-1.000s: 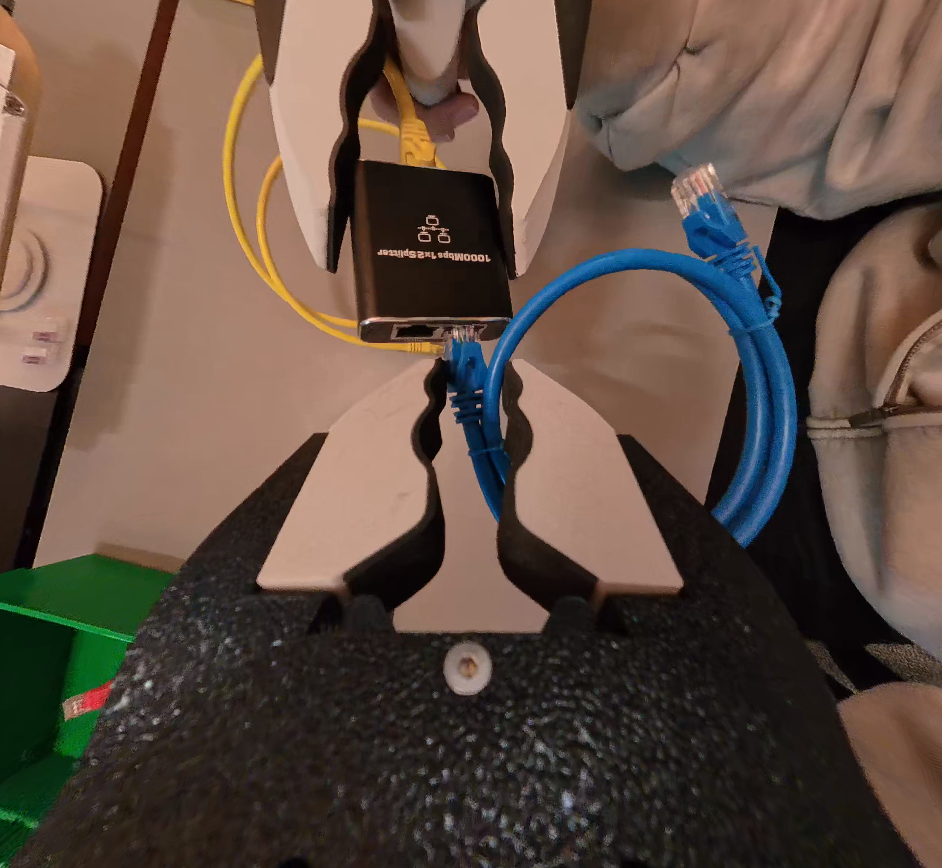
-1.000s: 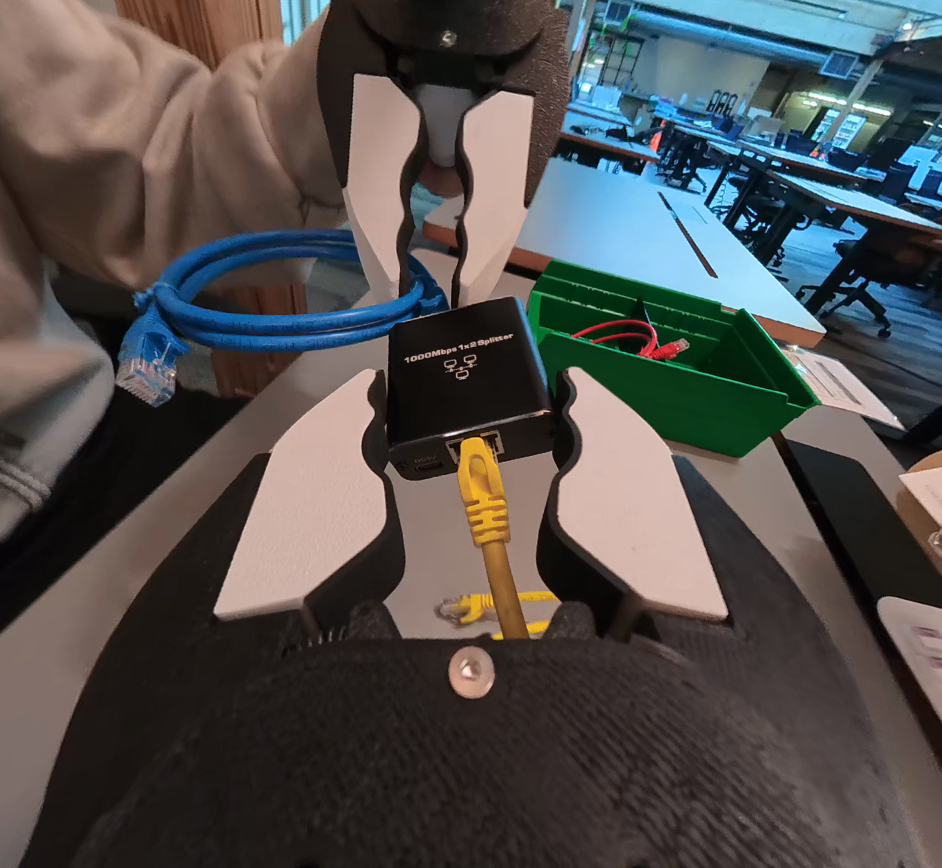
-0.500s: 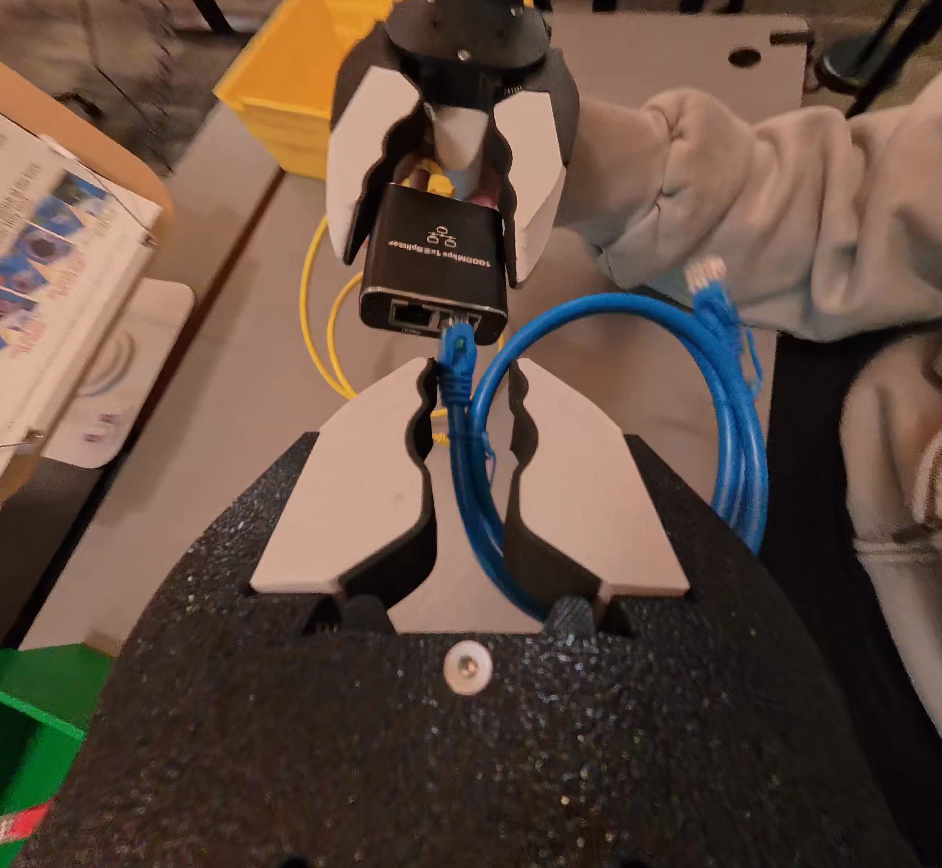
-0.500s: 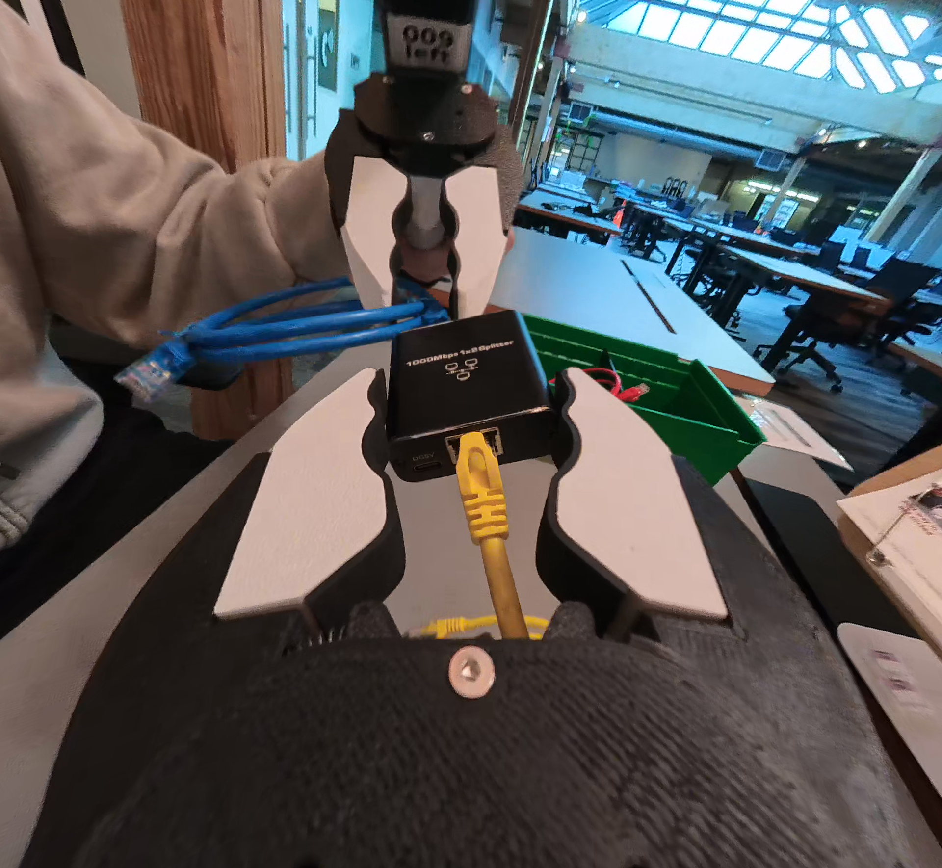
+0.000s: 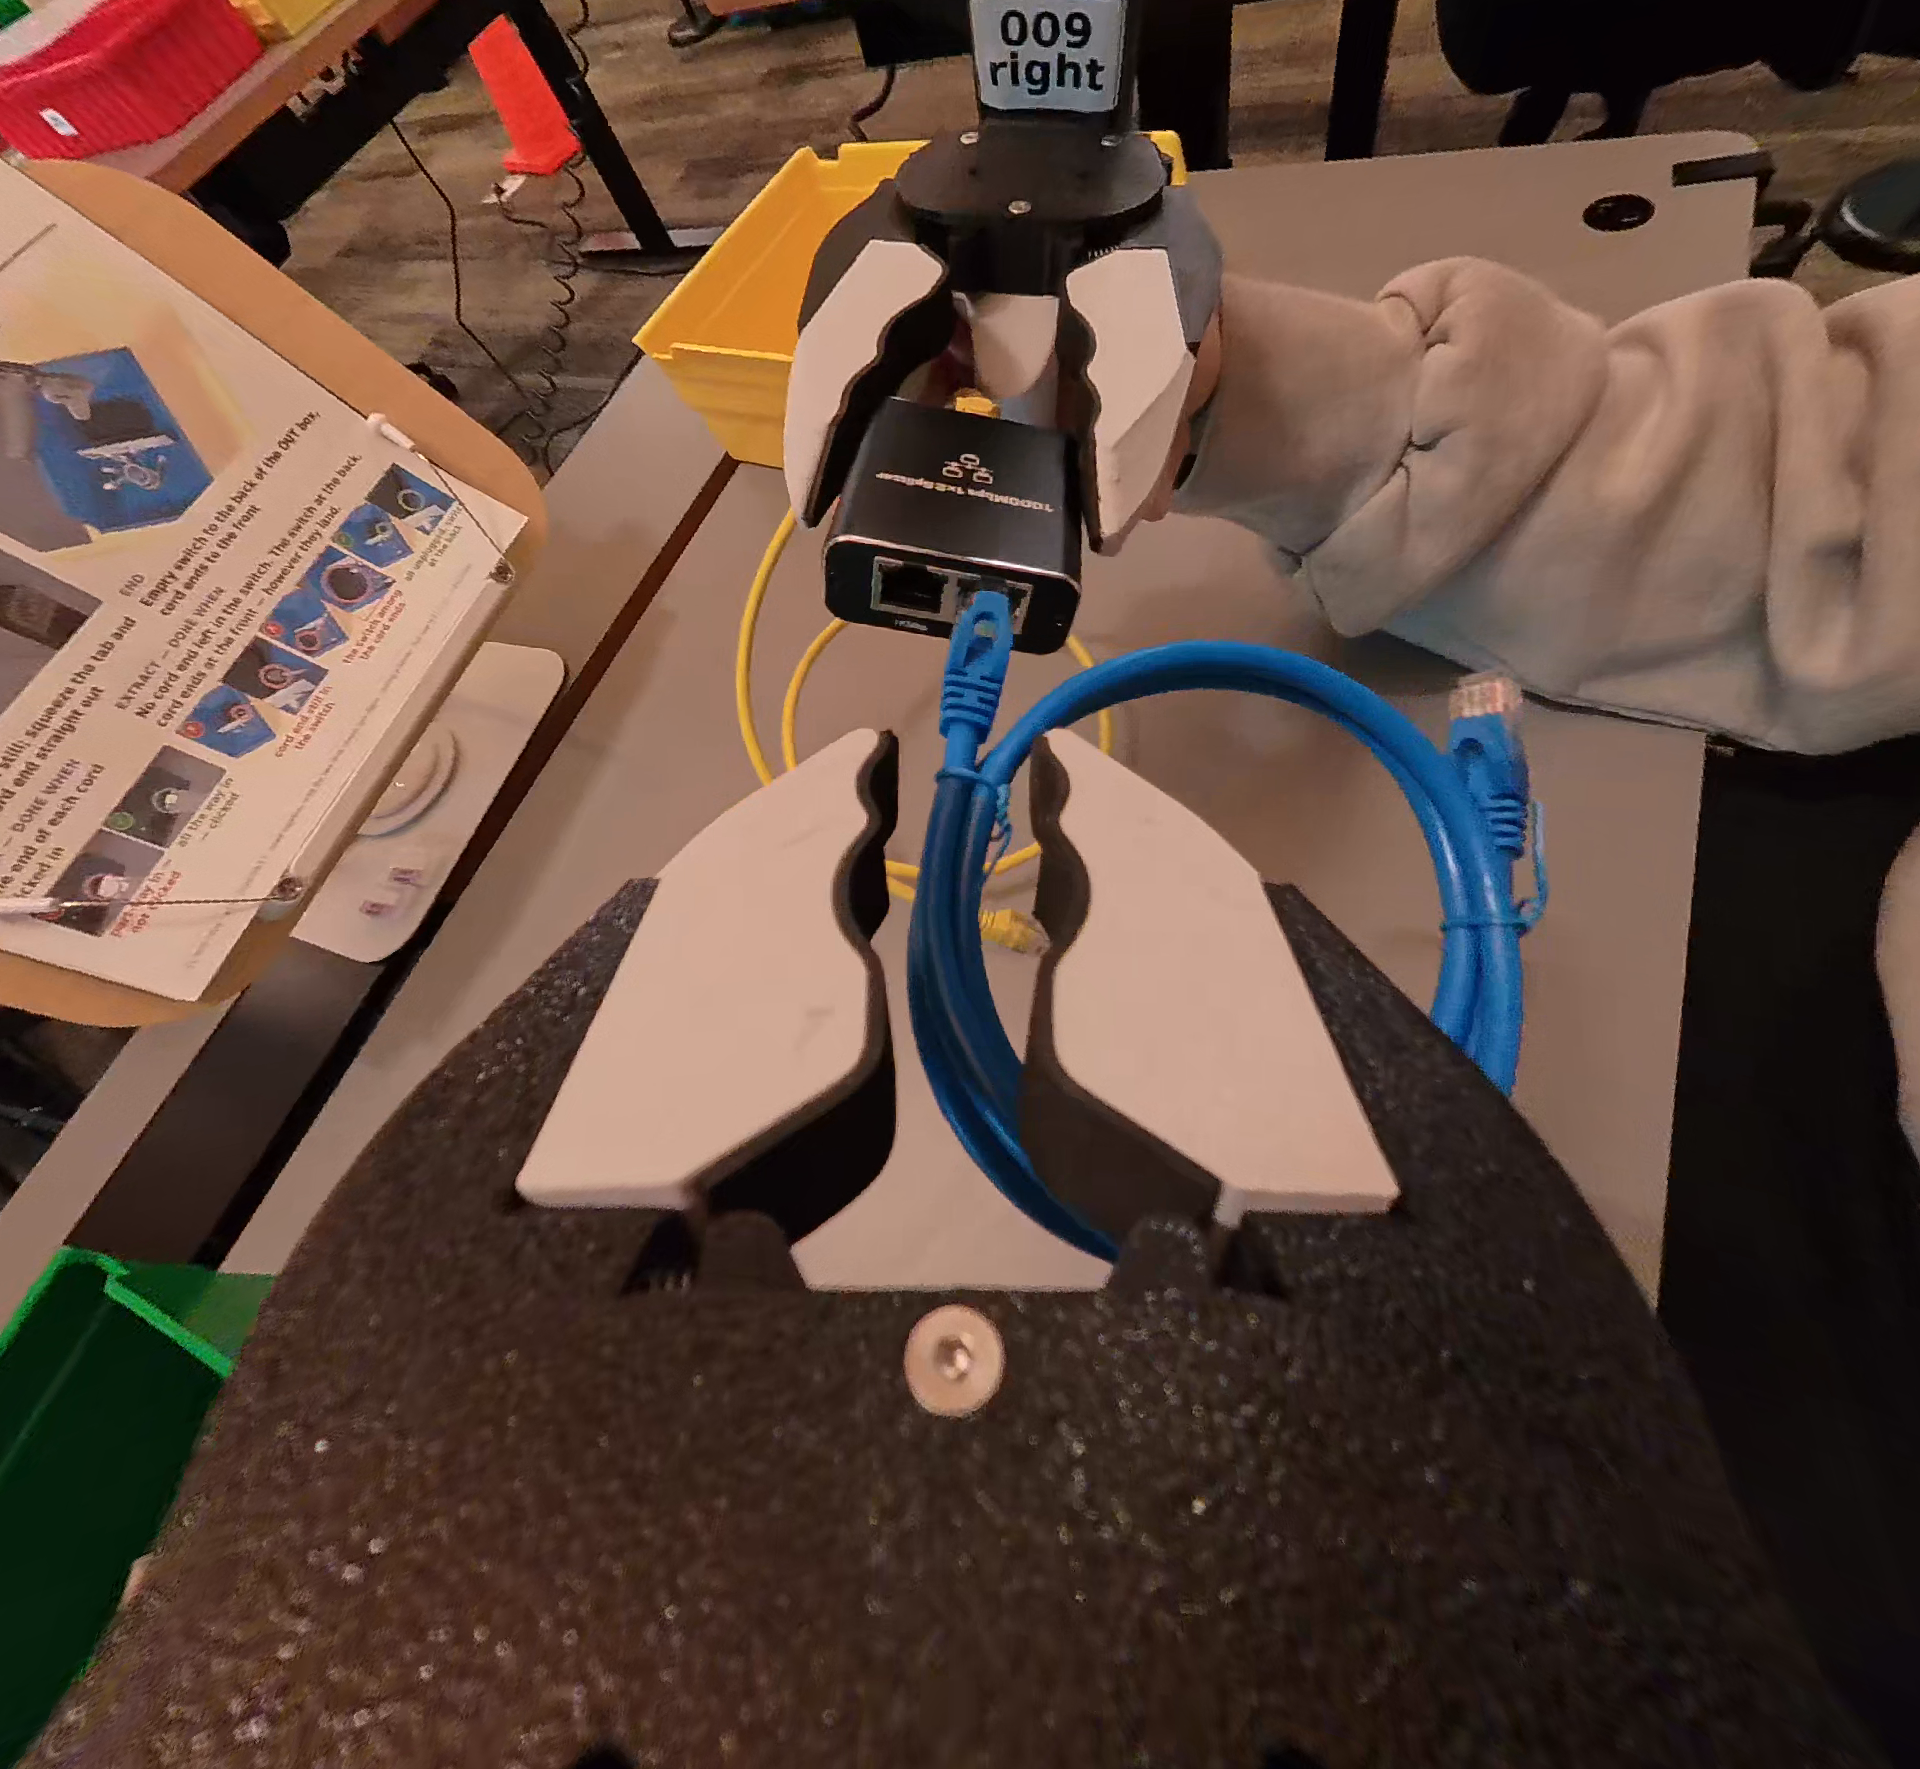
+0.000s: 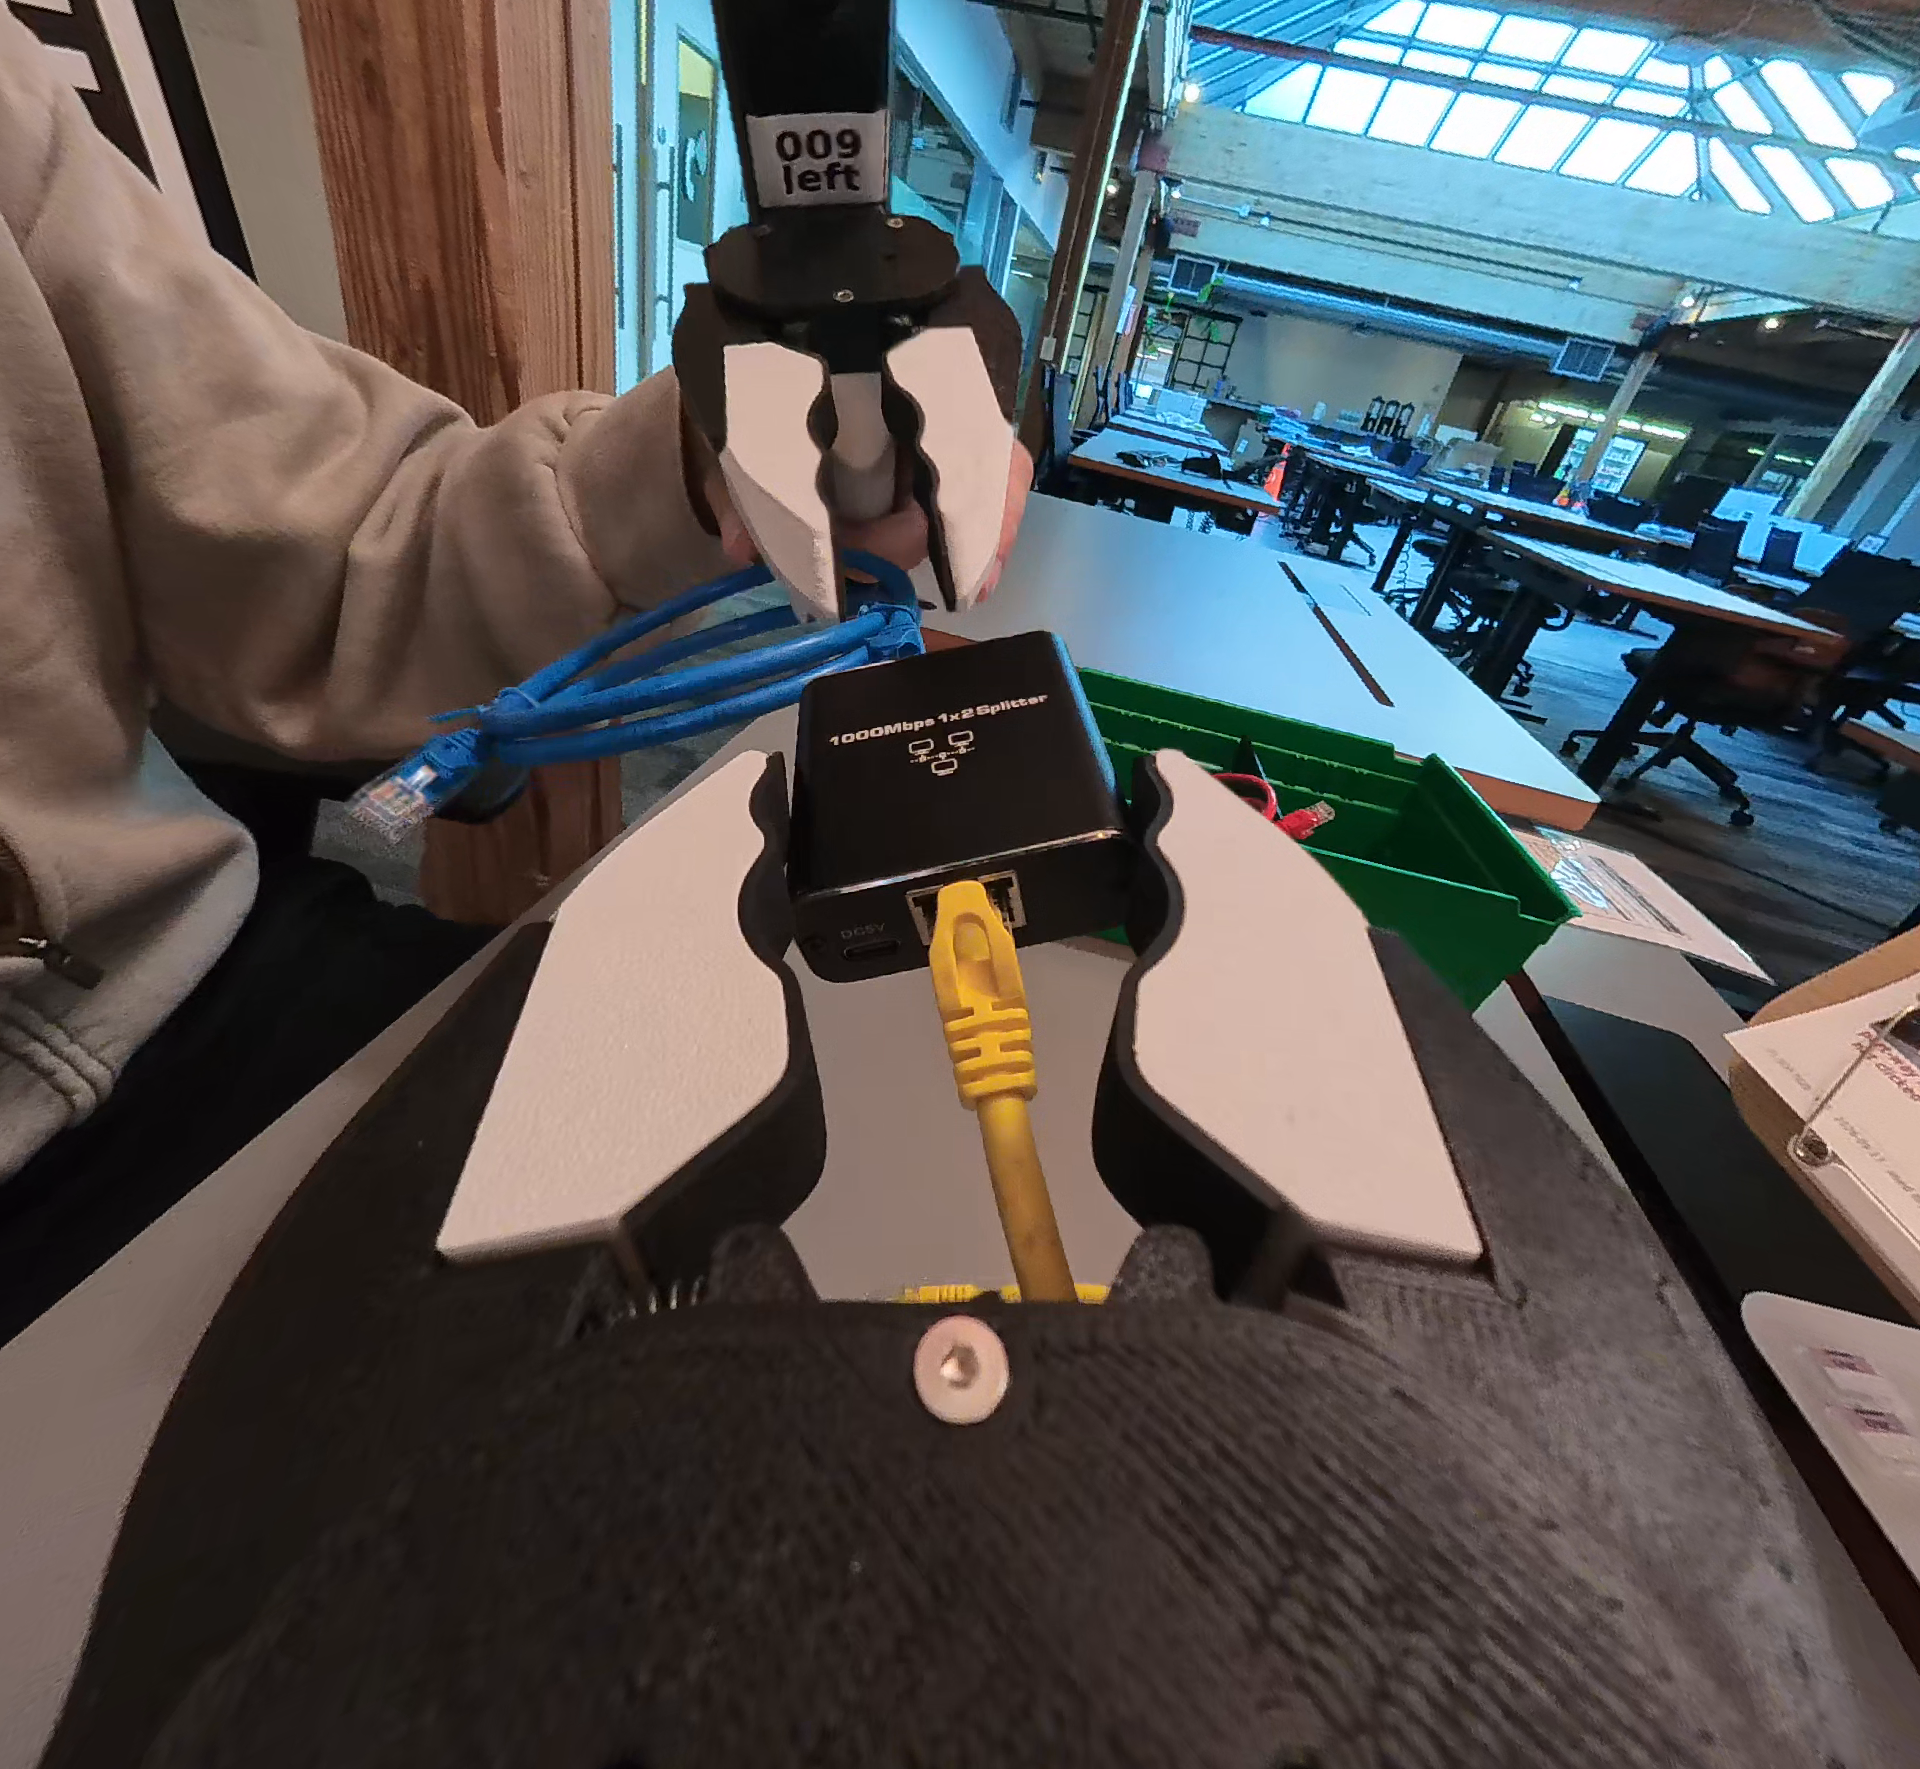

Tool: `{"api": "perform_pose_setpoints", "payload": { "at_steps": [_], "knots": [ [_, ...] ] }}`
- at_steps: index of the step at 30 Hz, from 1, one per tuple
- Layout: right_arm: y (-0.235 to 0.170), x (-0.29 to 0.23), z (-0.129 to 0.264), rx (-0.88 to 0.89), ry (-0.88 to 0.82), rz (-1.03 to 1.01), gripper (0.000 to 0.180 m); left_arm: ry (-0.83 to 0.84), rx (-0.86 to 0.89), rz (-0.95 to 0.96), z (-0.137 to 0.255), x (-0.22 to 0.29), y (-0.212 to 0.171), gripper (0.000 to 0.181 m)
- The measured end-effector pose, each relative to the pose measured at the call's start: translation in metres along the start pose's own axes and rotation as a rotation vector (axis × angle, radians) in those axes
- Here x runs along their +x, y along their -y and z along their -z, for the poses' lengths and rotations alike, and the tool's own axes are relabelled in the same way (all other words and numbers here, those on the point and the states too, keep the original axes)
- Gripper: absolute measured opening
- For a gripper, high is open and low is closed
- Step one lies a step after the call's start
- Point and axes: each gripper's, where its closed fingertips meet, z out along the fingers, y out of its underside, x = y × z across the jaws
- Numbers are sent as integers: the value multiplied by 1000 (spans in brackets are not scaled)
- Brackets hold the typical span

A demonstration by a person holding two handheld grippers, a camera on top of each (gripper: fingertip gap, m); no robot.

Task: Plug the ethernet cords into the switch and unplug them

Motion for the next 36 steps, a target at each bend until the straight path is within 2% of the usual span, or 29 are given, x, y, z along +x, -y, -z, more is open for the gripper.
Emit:
{"api": "perform_pose_setpoints", "payload": {
  "at_steps": [8,10,14,21,24,27,30,36],
  "knots": [
    [-2,-2,-2,-3,17,-9,64,-49,-12,-61,6,9,0,30],
    [-4,-3,-3,-18,23,-5,64,-47,22,-23,9,6,5,33],
    [-5,-7,-2,-32,47,4,64,-93,110,115,19,2,17,26],
    [-2,-6,-3,-17,41,-23,64,-102,46,146,15,10,6,35],
    [-3,-3,-2,-28,21,-28,64,-53,-19,124,9,11,-2,35],
    [-5,1,0,-41,-6,-28,64,-82,-24,148,14,19,0,42],
    [0,1,3,0,9,-44,64,-29,-27,190,21,9,0,42],
    [3,-4,2,13,37,-51,64,-75,-142,182,15,11,-19,44]
  ]
}}
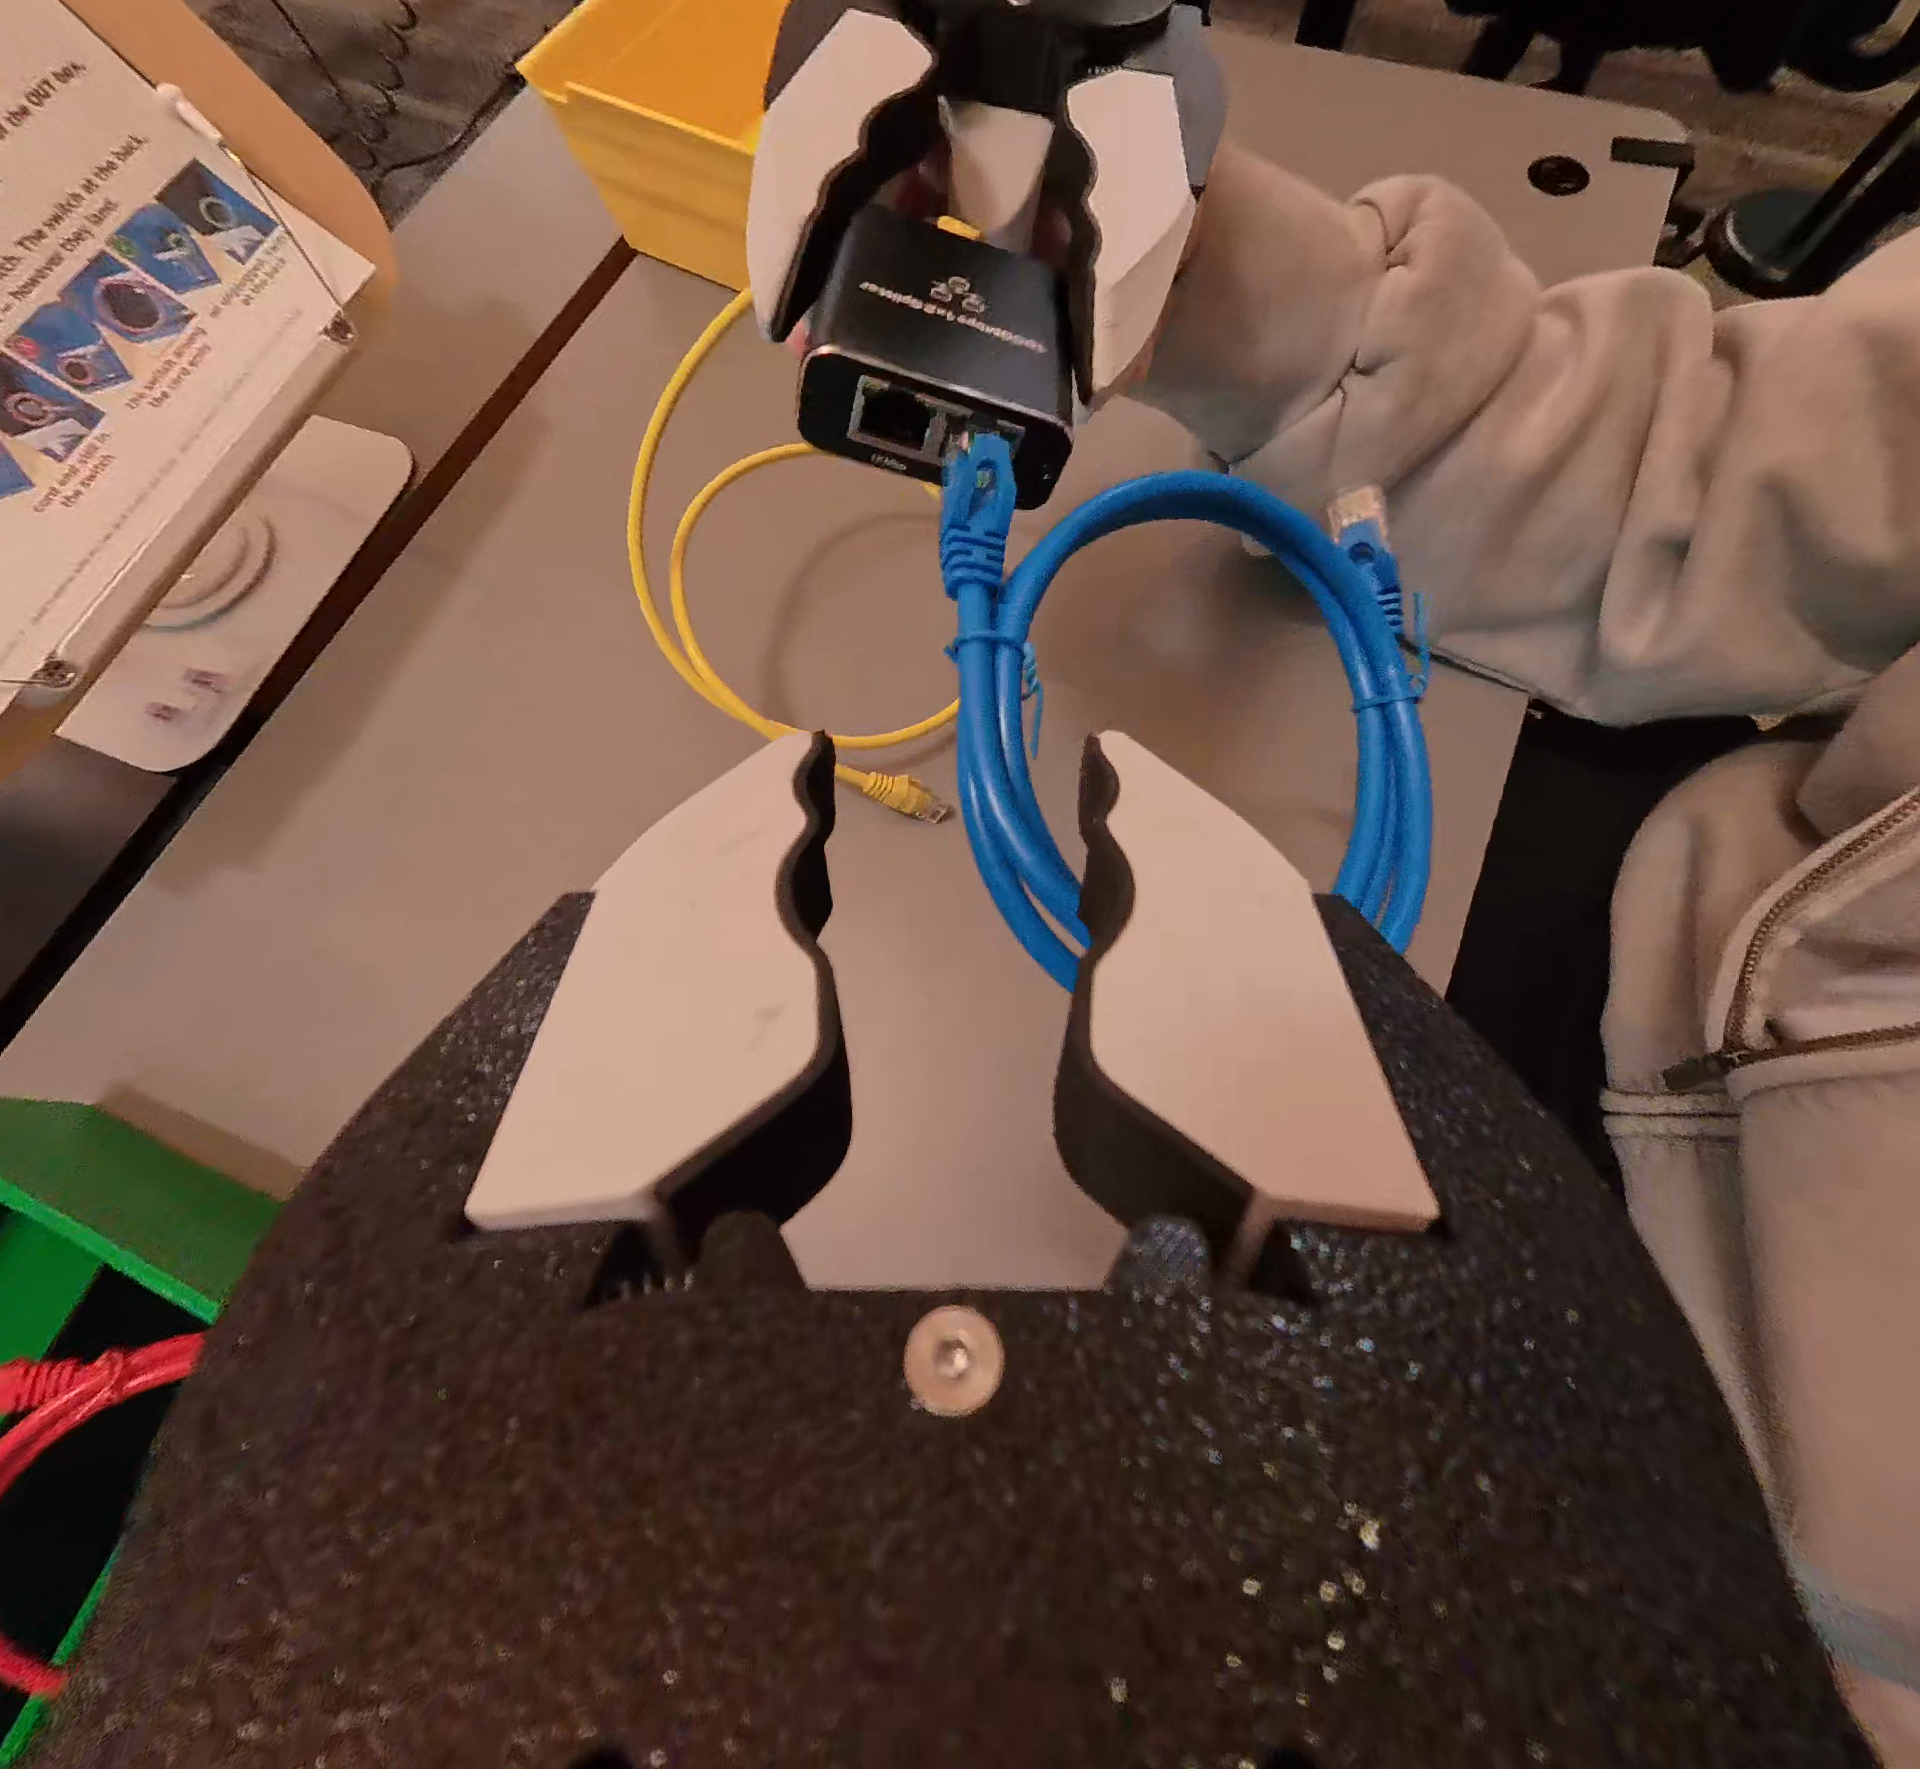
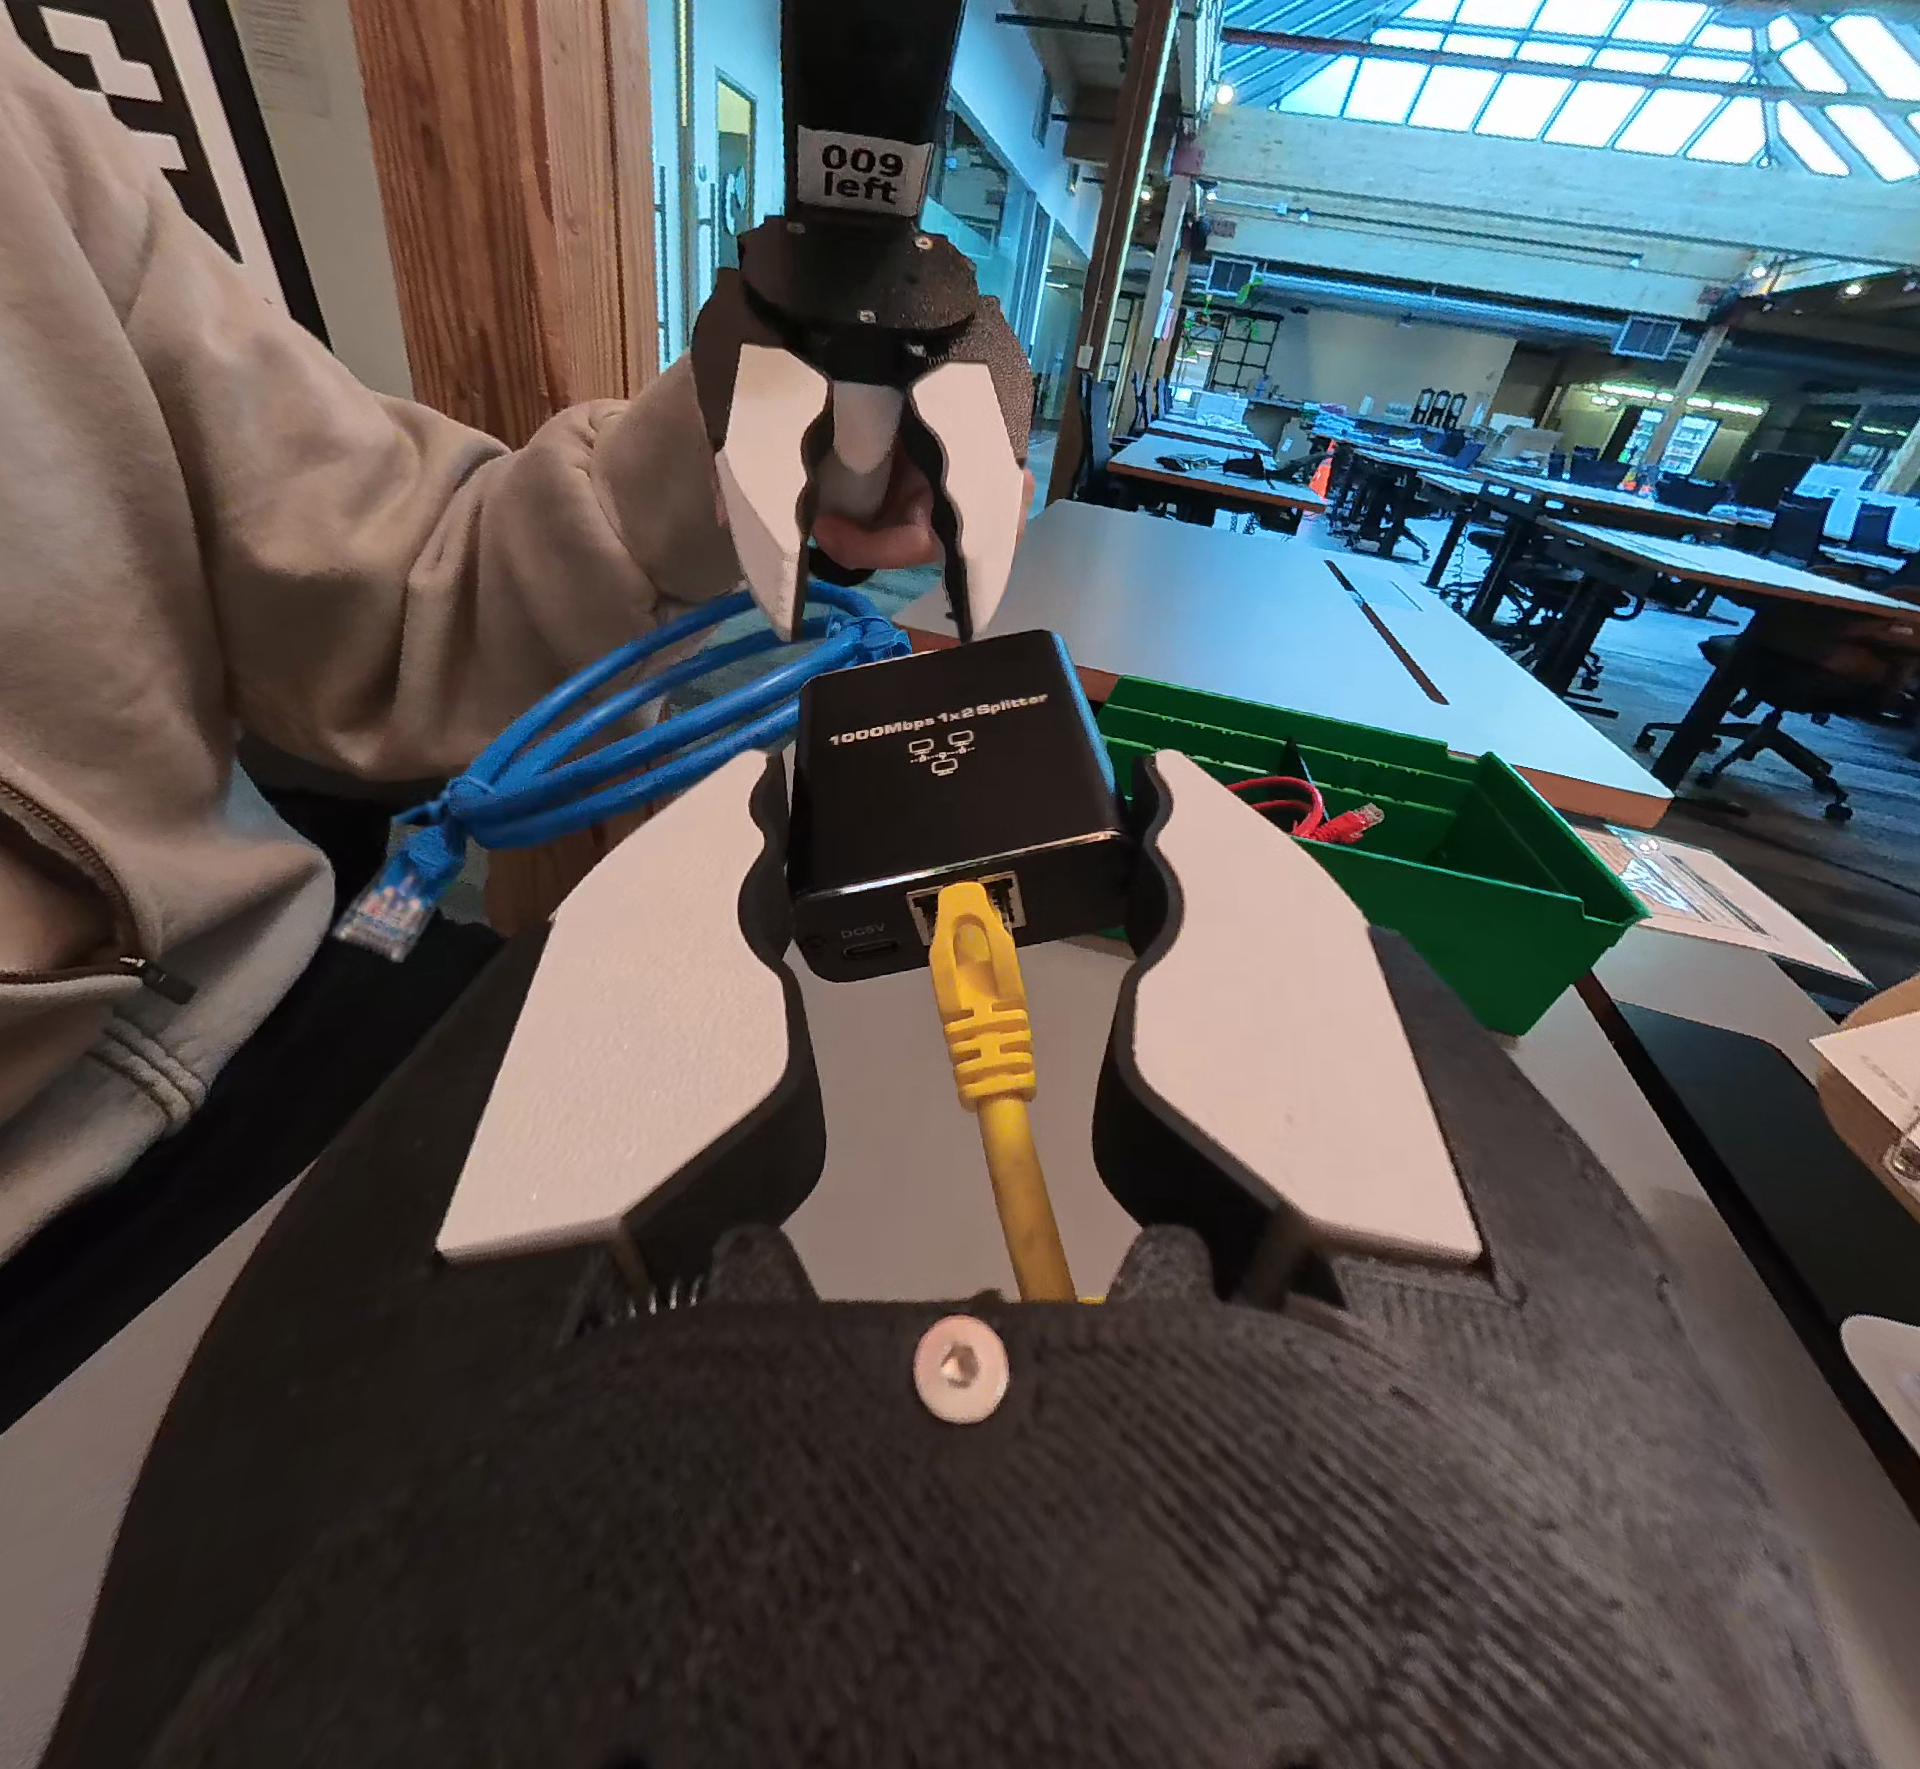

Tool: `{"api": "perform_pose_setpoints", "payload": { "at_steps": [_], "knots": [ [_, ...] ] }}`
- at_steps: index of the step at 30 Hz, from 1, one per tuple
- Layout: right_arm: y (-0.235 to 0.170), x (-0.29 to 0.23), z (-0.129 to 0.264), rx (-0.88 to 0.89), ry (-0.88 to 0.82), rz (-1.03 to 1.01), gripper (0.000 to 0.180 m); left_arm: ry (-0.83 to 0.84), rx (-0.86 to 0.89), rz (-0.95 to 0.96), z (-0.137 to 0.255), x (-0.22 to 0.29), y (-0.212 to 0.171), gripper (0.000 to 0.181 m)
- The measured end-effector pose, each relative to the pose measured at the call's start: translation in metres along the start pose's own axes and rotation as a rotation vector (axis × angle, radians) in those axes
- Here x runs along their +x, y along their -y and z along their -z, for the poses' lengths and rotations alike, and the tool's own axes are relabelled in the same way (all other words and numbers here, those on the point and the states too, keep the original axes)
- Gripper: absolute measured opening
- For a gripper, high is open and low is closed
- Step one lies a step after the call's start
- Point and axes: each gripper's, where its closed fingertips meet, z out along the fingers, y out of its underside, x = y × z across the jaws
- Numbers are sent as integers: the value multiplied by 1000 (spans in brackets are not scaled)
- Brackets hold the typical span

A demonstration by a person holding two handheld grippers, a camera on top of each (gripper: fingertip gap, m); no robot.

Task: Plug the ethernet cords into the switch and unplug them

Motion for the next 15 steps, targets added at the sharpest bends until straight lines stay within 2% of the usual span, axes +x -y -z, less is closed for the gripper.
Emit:
{"api": "perform_pose_setpoints", "payload": {
  "at_steps": [4,9,15],
  "knots": [
    [-3,-1,-6,-19,3,0,64,-35,-26,-23,-13,7,4,44],
    [-7,0,-9,-40,3,-7,64,61,-44,-93,-22,0,6,25],
    [-6,3,-5,-29,-11,-11,64,157,-29,-184,-26,-7,8,21]
  ]
}}
